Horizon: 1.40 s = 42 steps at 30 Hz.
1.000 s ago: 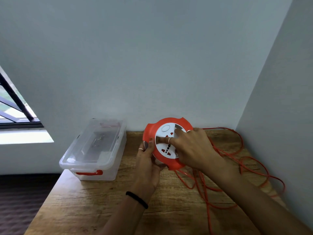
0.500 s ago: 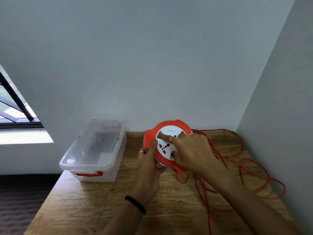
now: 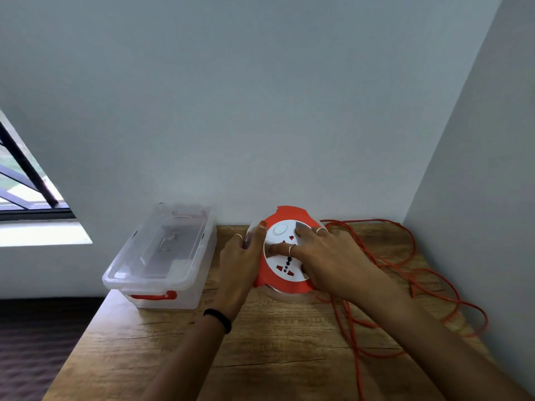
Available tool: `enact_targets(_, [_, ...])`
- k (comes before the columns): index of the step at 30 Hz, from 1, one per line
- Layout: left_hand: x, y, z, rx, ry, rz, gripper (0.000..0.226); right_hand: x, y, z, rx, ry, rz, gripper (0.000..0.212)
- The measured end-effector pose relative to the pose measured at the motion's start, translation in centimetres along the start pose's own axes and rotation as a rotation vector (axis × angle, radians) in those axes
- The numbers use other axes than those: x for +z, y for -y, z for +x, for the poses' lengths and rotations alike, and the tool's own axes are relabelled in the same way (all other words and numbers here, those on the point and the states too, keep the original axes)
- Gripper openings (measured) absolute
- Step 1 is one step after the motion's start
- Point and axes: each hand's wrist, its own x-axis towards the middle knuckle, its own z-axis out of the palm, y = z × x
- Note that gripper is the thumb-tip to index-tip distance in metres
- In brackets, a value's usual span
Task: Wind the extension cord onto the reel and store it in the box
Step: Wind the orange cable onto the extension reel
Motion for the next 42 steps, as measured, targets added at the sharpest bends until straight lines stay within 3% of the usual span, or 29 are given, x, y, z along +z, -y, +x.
enact_targets(9, [0.5,-0.2,-0.5,0.036,0.001,-0.059,0.042,-0.8,0.0,-0.6,0.026,-0.062,-0.01,0.062])
enact_targets(19, [0.8,-1.5,-1.8,-0.01,-0.054,-0.226,0.078,-0.4,1.5,0.1,0.289,-0.194,0.066,0.065])
enact_targets(24, [1.2,-2.3,-2.4,-0.018,-0.101,-0.282,0.051,-0.4,2.3,0.5,0.449,-0.237,0.073,0.062])
enact_targets(29, [1.2,-2.5,-2.3,-0.065,-0.109,-0.408,0.024,-1.9,1.1,-0.4,0.273,-0.216,0.156,0.063])
enact_targets(34, [0.2,-2.8,-2.0,-0.054,-0.098,-0.441,0.023,-2.9,-0.3,-1.5,0.101,-0.242,0.201,0.037])
enact_targets(38, [0.0,-3.1,-1.8,-0.02,-0.058,-0.42,0.022,-2.4,-1.0,-1.5,-0.051,-0.128,0.114,0.072])
enact_targets(42, [-0.1,-3.2,-1.9,-0.001,-0.037,-0.381,0.021,-3.1,-0.8,-1.6,-0.084,-0.15,0.003,0.082])
